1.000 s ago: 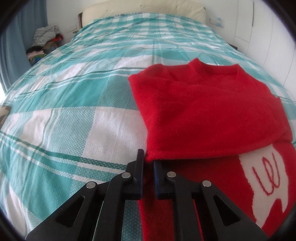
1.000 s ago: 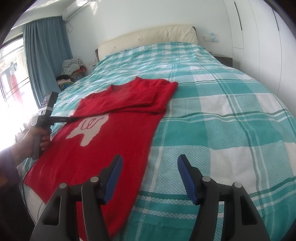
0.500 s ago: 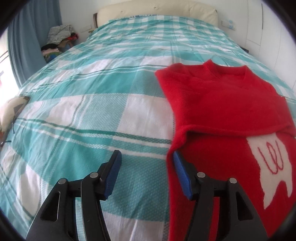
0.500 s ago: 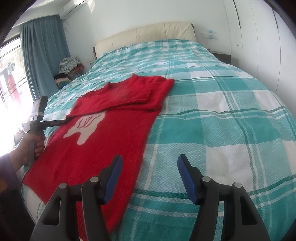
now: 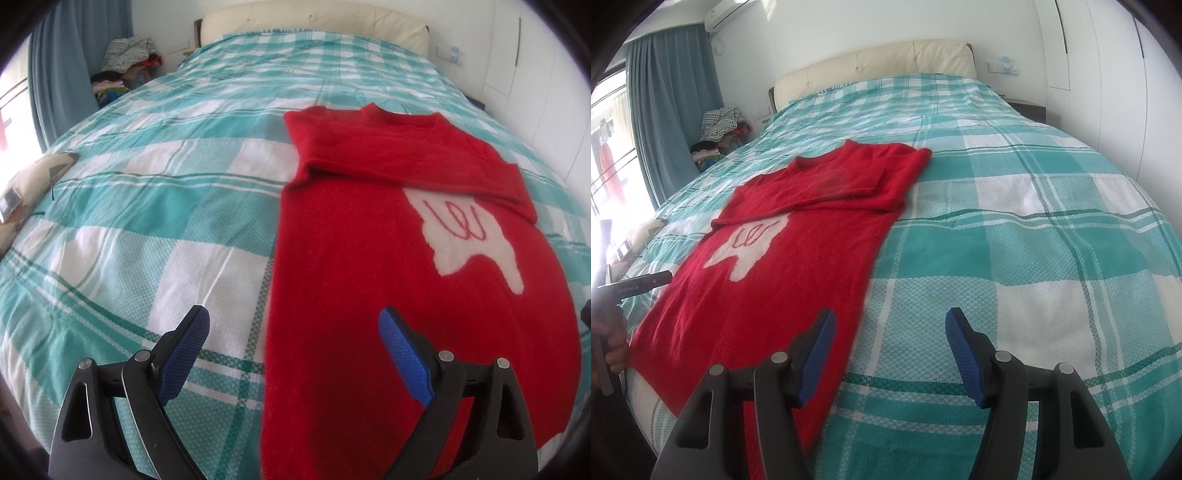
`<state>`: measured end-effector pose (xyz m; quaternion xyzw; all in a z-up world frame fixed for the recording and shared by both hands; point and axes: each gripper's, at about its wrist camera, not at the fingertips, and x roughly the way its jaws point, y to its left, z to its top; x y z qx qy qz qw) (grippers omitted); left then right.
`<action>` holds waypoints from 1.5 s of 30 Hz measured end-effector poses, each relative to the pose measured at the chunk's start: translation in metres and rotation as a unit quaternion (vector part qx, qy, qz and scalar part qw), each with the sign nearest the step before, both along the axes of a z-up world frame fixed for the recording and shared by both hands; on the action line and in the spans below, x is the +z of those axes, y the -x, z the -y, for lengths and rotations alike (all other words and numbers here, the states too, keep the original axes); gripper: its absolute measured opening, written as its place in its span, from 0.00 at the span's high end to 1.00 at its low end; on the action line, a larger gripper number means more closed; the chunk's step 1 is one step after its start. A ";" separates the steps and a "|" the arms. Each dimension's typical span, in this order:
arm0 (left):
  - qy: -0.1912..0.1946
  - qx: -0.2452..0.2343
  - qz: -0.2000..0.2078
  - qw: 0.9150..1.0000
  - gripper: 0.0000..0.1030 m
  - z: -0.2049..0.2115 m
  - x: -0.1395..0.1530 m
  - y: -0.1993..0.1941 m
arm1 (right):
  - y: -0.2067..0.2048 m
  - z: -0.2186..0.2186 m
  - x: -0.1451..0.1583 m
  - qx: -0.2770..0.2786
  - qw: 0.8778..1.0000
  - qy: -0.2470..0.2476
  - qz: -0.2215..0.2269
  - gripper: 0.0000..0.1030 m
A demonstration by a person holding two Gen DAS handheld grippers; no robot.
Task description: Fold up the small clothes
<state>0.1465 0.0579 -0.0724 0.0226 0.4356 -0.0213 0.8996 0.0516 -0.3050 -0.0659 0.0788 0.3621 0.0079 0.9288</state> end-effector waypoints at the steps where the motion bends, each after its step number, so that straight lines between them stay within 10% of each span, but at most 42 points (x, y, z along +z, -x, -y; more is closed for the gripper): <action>1: -0.011 0.000 0.001 1.000 0.09 0.003 -0.001 -0.001 | -0.001 0.000 -0.002 -0.001 1.000 0.001 -0.002 0.40; 45: -0.036 0.028 -0.044 0.998 0.01 -0.005 -0.024 -0.007 | -0.011 -0.009 -0.020 0.003 0.999 0.031 -0.034 0.29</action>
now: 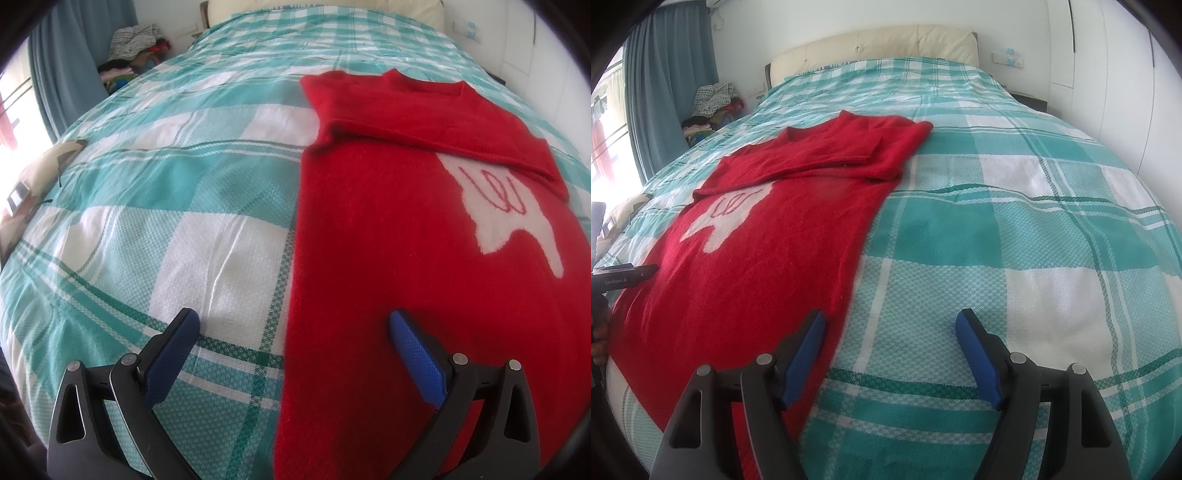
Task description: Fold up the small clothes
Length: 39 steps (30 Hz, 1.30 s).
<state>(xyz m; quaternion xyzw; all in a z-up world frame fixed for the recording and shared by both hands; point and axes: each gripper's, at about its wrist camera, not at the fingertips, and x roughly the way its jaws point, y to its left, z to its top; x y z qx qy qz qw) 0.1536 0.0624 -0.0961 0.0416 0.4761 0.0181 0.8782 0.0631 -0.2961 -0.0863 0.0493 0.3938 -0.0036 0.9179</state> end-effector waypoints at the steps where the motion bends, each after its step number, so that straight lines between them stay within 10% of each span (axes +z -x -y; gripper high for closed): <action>1: 0.004 -0.001 -0.001 1.000 0.01 -0.001 0.001 0.000 | 0.000 0.000 0.000 0.000 1.000 0.000 0.000 0.29; 8: 0.066 -0.005 0.006 0.998 0.01 -0.037 0.024 0.047 | 0.037 0.004 0.032 -0.004 0.999 -0.019 0.034 0.29; 14: 0.101 -0.078 -0.030 0.991 0.03 -0.024 0.020 0.086 | 0.084 -0.007 0.030 0.029 0.989 -0.148 0.009 0.29; 20: 0.091 -0.100 -0.054 0.989 0.33 -0.014 0.020 0.099 | 0.084 -0.020 0.009 0.049 0.974 -0.217 -0.039 0.37; 23: 0.109 -0.093 -0.074 0.987 0.56 -0.019 0.018 0.101 | 0.073 -0.030 -0.004 0.057 0.968 -0.235 -0.072 0.59; 25: 0.124 -0.094 -0.086 0.984 0.95 -0.023 0.018 0.102 | 0.064 -0.036 -0.017 0.063 0.963 -0.241 -0.101 0.95; 28: 0.179 -0.078 -0.094 0.976 0.96 -0.036 0.026 0.100 | 0.064 -0.029 -0.012 0.048 0.962 -0.255 -0.091 0.95; 33: 0.278 -0.067 -0.049 0.957 0.97 -0.051 0.066 0.067 | 0.050 -0.010 0.032 0.038 0.964 -0.261 -0.020 0.95; 39: 0.289 -0.059 0.024 0.955 0.97 -0.033 0.099 -0.062 | -0.058 0.009 0.070 0.028 0.977 -0.205 0.054 0.95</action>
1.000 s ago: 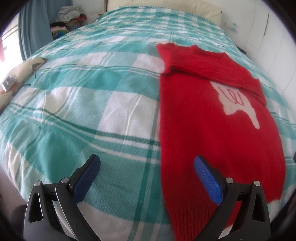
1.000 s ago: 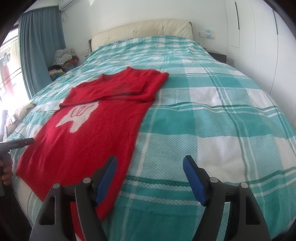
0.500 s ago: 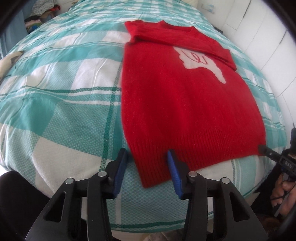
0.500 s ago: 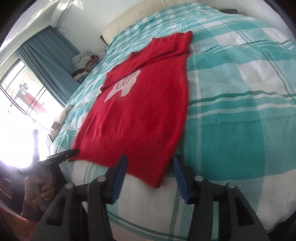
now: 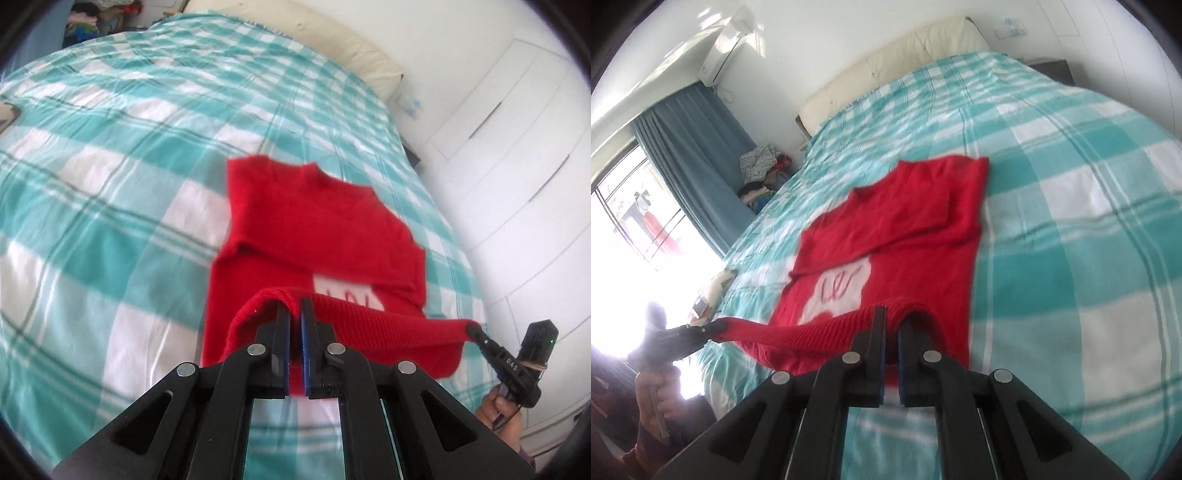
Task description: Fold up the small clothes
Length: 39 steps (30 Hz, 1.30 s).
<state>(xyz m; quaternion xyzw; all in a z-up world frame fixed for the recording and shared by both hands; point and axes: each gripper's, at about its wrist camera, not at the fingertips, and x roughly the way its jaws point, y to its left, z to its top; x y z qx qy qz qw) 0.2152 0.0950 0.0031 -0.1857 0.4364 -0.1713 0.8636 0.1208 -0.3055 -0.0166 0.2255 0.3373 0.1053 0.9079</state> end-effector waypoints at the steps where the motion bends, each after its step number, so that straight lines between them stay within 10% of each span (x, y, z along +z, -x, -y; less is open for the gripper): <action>1: -0.001 0.007 0.003 1.000 0.97 0.005 0.000 -0.025 | -0.023 0.002 0.002 -0.005 1.000 0.004 0.004 0.96; 11: -0.062 0.053 -0.024 0.996 0.96 0.041 -0.048 -0.200 | -0.211 0.028 -0.025 -0.072 0.997 -0.023 -0.030 0.95; 14: -0.052 0.073 -0.045 0.995 0.77 0.038 -0.061 -0.225 | -0.235 0.036 -0.044 -0.076 0.994 -0.068 -0.049 0.92; 16: -0.040 0.098 -0.043 0.993 0.35 0.028 -0.060 -0.233 | -0.237 0.044 -0.048 -0.094 0.991 -0.082 -0.043 0.79; 17: -0.035 0.111 -0.035 0.993 0.29 0.022 -0.056 -0.233 | -0.235 0.047 -0.046 -0.104 0.991 -0.077 -0.035 0.77; 23: -0.074 0.090 -0.002 0.993 0.22 0.007 -0.037 -0.197 | -0.199 0.035 -0.011 -0.033 0.999 0.007 0.008 0.75; 29: -0.170 -0.002 -0.004 0.985 0.12 0.027 -0.050 -0.101 | -0.133 -0.010 -0.035 0.130 0.986 0.088 -0.058 0.55; 32: -0.176 -0.010 -0.005 0.984 0.12 0.028 -0.050 -0.048 | -0.100 0.007 -0.060 0.071 0.977 0.167 -0.115 0.56; 39: -0.199 -0.019 0.050 0.979 0.02 0.075 -0.057 0.038 | -0.005 0.021 -0.044 -0.004 0.986 0.163 -0.041 0.52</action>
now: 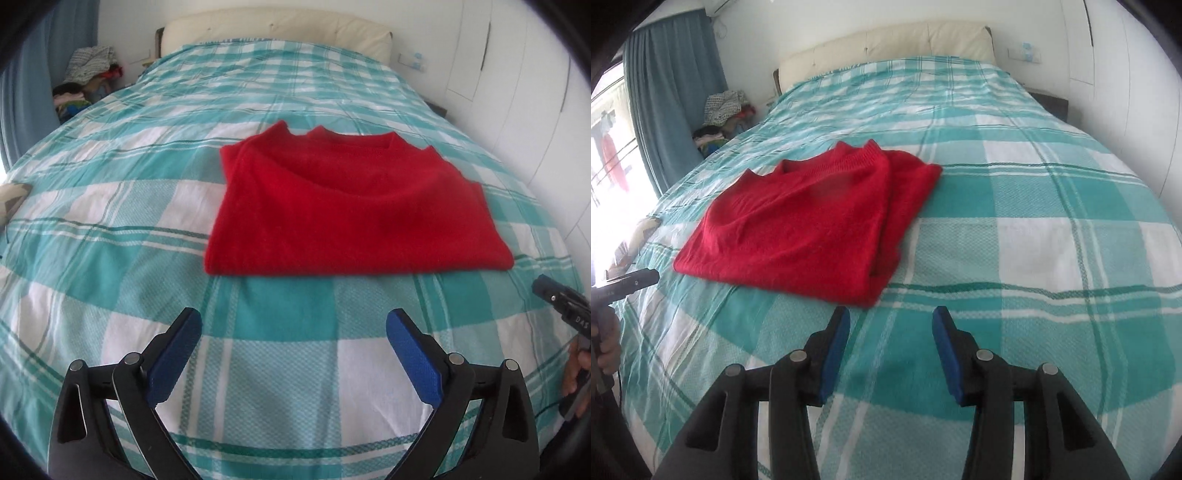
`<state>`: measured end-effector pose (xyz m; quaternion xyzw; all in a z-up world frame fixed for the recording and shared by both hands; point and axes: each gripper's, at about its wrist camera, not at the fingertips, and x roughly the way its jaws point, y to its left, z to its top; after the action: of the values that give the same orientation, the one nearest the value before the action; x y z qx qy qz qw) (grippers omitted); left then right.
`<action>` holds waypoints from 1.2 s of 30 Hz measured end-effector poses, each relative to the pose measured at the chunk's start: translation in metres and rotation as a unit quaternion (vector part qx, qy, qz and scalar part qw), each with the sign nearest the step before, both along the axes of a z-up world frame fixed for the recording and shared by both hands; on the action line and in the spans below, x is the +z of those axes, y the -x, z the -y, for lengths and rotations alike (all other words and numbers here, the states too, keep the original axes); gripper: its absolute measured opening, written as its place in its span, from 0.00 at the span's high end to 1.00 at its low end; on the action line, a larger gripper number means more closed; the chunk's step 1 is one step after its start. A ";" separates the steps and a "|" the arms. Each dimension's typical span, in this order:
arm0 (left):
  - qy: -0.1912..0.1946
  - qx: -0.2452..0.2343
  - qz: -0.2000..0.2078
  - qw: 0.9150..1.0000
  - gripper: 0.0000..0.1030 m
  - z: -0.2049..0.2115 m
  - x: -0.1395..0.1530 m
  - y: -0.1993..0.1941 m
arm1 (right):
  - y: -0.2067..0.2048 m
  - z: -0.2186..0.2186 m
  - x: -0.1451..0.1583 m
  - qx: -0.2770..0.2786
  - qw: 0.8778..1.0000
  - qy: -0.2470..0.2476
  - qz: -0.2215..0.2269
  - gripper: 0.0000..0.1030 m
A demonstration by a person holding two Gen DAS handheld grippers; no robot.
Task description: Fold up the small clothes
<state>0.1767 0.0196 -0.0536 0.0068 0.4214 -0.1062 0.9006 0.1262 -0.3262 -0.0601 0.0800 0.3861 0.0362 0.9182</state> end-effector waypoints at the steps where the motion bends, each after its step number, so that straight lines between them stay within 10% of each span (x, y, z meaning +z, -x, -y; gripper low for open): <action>1: 0.000 -0.002 -0.005 1.000 0.02 0.007 -0.009 0.002 | 0.006 -0.002 -0.005 -0.003 1.000 -0.005 0.002 0.51; 36: -0.015 0.003 -0.047 0.999 0.00 0.014 -0.050 -0.008 | 0.008 -0.019 -0.035 0.001 1.000 0.001 0.000 0.32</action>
<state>0.1850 0.0055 -0.1037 0.0139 0.4651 -0.0977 0.8797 0.1186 -0.3071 -0.0947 0.0785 0.3863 0.0364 0.9183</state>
